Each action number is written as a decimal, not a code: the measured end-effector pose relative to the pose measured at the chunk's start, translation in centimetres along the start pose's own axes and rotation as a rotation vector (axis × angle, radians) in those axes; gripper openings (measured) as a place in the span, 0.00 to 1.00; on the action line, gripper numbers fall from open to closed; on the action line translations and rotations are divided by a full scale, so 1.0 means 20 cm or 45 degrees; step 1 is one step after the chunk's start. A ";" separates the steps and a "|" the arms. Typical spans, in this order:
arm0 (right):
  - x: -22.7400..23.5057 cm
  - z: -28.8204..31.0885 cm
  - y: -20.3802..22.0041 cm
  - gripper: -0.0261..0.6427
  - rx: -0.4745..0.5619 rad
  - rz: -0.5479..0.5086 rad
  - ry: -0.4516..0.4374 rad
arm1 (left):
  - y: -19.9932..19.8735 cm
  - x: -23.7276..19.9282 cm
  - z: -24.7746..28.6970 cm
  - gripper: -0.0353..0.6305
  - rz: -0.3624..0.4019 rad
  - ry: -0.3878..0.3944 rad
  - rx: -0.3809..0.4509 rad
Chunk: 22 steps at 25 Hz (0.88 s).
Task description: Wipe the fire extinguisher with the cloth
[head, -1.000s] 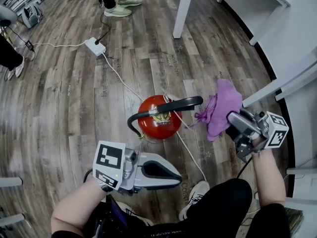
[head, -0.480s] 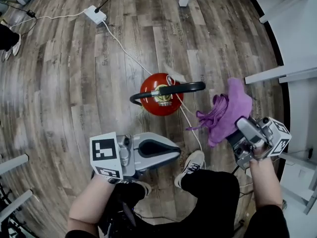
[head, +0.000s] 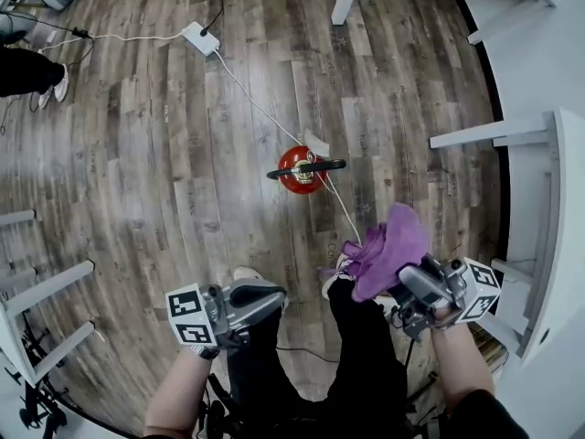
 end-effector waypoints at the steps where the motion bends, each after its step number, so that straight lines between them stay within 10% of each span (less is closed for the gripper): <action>1: -0.11 0.02 -0.02 0.13 -0.001 0.003 0.002 | -0.06 0.11 0.00 0.05 0.009 -0.007 0.001; 12: -1.21 0.13 0.02 0.13 0.205 -0.182 -0.017 | -0.68 1.07 -0.02 0.05 0.229 0.241 0.078; 22: -1.73 -0.05 0.37 0.13 0.410 -0.232 0.031 | -0.46 1.43 0.00 0.05 0.072 0.246 -0.164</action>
Point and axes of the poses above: the fingertips, and each gripper's own axes: z forward along the fingers, x to its right, y out of its underside, the point moved 5 cm from there along -z, backward along the fingers, and after that the axes turned 9 degrees about y, right-handed, at the moved point
